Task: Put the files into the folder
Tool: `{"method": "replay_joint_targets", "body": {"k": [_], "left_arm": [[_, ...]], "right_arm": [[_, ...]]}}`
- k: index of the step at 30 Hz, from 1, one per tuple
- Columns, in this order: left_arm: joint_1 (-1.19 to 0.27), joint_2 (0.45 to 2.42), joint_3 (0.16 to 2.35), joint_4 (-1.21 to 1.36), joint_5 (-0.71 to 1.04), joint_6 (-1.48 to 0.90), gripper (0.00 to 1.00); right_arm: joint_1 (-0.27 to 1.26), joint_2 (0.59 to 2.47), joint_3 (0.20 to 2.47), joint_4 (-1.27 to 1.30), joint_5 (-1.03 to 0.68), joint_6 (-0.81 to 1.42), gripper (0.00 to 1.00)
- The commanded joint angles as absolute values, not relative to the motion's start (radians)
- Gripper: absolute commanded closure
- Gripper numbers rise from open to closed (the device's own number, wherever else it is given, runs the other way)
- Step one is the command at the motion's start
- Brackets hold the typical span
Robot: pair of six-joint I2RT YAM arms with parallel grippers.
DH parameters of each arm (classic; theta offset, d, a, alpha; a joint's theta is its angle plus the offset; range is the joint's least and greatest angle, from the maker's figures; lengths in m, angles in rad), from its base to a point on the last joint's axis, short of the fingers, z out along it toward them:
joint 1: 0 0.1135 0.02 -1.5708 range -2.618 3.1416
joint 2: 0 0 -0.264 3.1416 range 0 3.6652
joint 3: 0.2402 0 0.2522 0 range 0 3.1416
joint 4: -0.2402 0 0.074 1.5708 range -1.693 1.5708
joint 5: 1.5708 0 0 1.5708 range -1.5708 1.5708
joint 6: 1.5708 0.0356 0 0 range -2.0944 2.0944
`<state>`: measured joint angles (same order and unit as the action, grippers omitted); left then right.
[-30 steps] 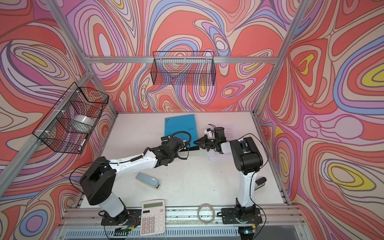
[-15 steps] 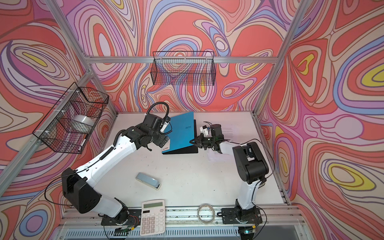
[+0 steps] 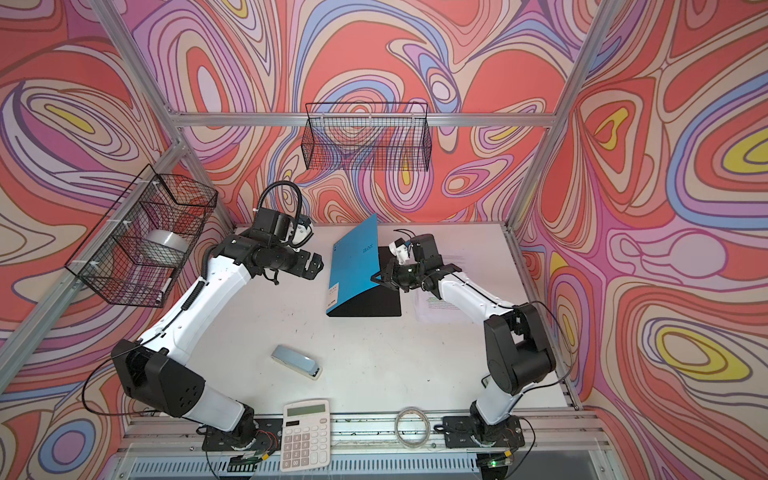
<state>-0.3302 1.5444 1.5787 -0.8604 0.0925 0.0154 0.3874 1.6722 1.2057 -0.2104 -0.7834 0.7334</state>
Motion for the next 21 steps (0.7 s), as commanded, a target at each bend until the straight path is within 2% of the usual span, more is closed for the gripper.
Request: {"method": "replay_joint_targets", "body": {"k": [1, 7, 21], "left_arm": [[-0.315, 1.558, 1.607, -0.905, 0.172, -0.024, 0.00], [-0.256, 1.614, 1.654, -0.915, 0.273, -0.091, 0.00], [-0.219, 1.733, 1.766, -0.922, 0.440, -0.148, 0.00]], "right_arm": [[0.433, 1.683, 1.292, -0.323, -0.782, 0.656, 1.00], [0.492, 1.734, 1.390, -0.440, -0.683, 0.592, 0.99], [0.550, 1.766, 1.440, -0.482, -0.615, 0.568, 0.85]]}}
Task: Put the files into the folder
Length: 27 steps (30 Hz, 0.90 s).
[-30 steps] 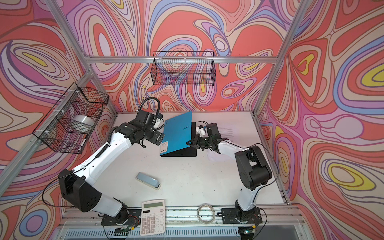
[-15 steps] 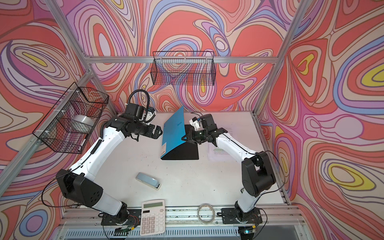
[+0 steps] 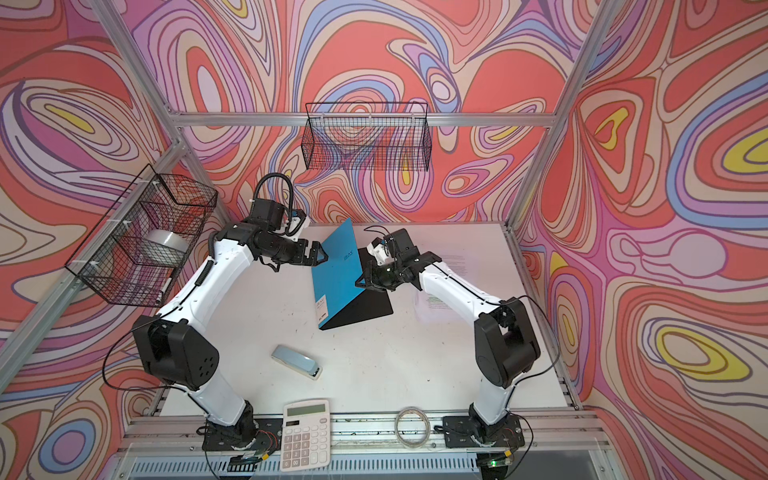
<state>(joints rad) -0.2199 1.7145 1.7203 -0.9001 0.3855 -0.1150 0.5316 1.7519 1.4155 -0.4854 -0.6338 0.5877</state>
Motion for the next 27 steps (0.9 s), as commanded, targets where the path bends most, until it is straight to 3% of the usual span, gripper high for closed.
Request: {"method": "replay_joint_targets", "body": {"k": [1, 18, 27], "left_arm": [[-0.219, 1.742, 1.777, -0.926, 0.447, -0.153, 0.00], [-0.219, 1.889, 2.023, -1.037, 0.474, -0.214, 0.00], [-0.219, 1.884, 2.028, -1.057, 0.374, -0.238, 0.00]], "right_arm": [[0.555, 1.766, 1.442, -0.479, -0.614, 0.571, 0.84], [0.619, 1.806, 1.514, -0.426, -0.596, 0.611, 0.68], [0.662, 1.831, 1.587, -0.416, -0.592, 0.631, 0.59]]}}
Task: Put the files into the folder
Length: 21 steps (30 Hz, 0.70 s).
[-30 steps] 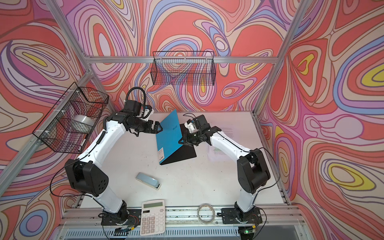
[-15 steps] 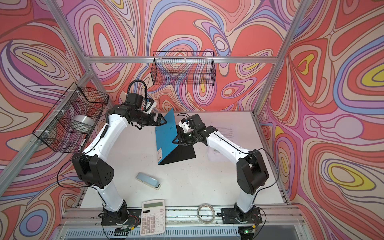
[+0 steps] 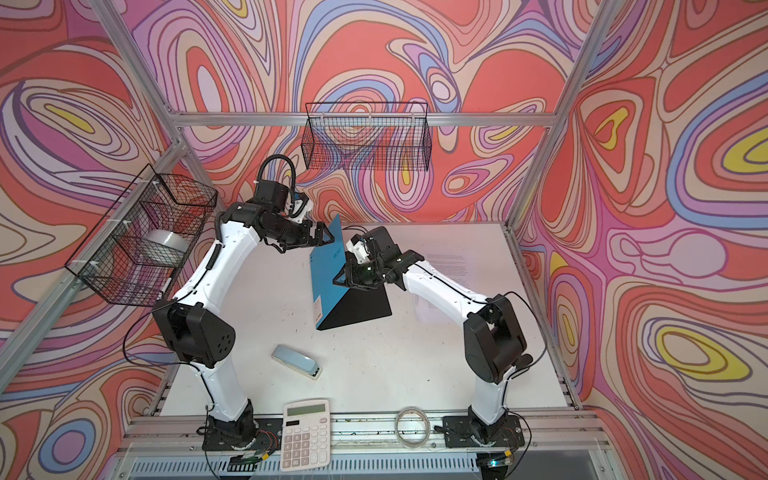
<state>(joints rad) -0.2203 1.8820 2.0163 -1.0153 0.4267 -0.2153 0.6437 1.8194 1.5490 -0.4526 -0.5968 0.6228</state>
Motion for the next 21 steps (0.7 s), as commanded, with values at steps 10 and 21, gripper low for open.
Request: {"method": "replay_joint_targets", "body": {"k": [10, 21], "left_arm": [[-0.209, 1.876, 2.017, -1.065, 0.315, -0.272, 0.00], [-0.171, 1.880, 1.976, -1.057, 0.311, -0.299, 0.00]], "right_arm": [[0.708, 1.836, 1.614, -0.379, -0.576, 0.666, 0.52], [0.742, 1.842, 1.593, -0.218, -0.642, 0.756, 0.48]]}}
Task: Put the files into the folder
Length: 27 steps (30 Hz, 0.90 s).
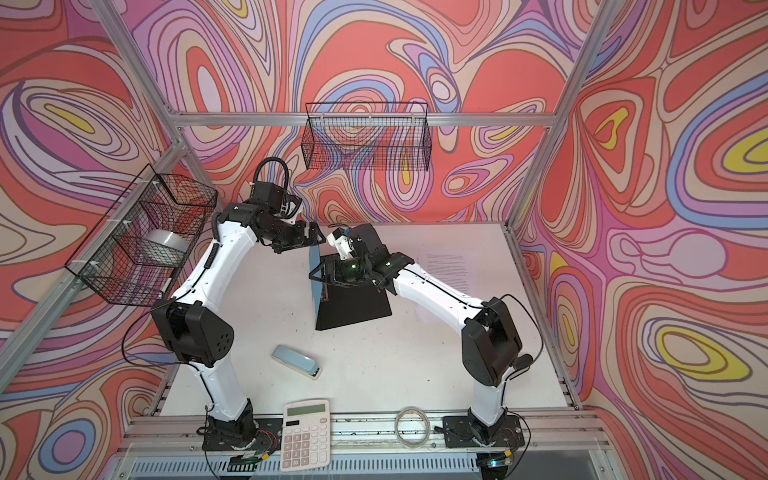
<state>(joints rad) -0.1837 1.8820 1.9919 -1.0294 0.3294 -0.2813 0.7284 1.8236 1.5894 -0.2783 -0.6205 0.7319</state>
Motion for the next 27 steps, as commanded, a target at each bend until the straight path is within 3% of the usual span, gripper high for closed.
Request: {"method": "replay_joint_targets", "body": {"k": [1, 18, 27], "left_arm": [[-0.168, 1.881, 1.973, -1.057, 0.307, -0.299, 0.00], [-0.115, 1.840, 1.886, -1.047, 0.228, -0.273, 0.33], [-0.083, 1.819, 1.876, -1.050, 0.211, -0.253, 0.61]], "right_arm": [[0.742, 1.846, 1.594, -0.217, -0.646, 0.759, 0.48], [0.771, 1.899, 1.626, -0.125, -0.741, 0.817, 0.48], [0.770, 1.862, 1.635, -0.155, -0.728, 0.787, 0.48]]}}
